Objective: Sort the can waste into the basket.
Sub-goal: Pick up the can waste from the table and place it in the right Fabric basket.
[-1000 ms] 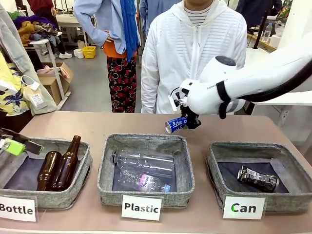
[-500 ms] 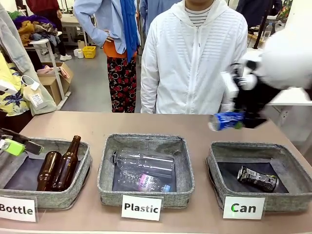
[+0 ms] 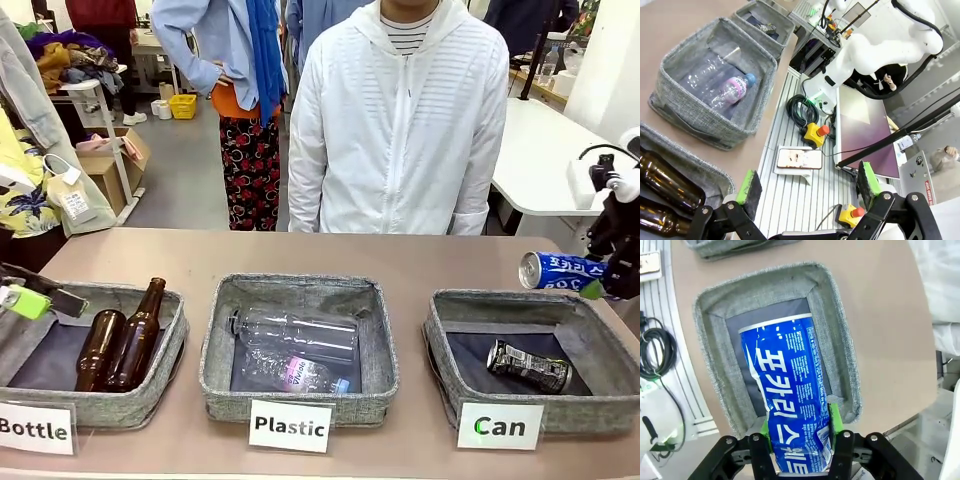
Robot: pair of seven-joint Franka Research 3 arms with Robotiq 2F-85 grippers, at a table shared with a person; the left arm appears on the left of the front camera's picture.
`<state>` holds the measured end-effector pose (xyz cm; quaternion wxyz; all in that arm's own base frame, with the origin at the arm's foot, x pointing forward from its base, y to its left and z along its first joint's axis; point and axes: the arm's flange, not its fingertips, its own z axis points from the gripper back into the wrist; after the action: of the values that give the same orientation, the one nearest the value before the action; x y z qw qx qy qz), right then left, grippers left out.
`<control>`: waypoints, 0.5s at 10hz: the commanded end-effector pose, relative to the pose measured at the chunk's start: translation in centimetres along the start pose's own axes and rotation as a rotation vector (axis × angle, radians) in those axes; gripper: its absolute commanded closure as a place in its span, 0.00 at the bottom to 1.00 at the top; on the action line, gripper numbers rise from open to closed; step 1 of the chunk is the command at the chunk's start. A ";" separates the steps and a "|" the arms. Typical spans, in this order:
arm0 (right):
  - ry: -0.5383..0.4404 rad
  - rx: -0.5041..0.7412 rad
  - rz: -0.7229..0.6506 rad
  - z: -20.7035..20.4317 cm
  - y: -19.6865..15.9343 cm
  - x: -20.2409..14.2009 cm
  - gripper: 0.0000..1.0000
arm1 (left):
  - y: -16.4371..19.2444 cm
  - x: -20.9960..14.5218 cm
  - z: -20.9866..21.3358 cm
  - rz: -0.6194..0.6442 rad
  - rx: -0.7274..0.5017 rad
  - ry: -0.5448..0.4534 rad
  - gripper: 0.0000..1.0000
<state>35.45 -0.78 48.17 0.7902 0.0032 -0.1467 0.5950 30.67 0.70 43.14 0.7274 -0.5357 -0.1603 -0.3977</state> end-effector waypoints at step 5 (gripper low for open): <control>0.045 -0.028 -0.010 -0.9 -0.7 0.9 0.00 | -0.4 -0.1 0.1 0.013 -0.006 0.007 0.00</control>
<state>36.09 0.13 47.72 0.7871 -0.0093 -0.1419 0.6002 30.67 0.70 43.13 0.7274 -0.5357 -0.1603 -0.3976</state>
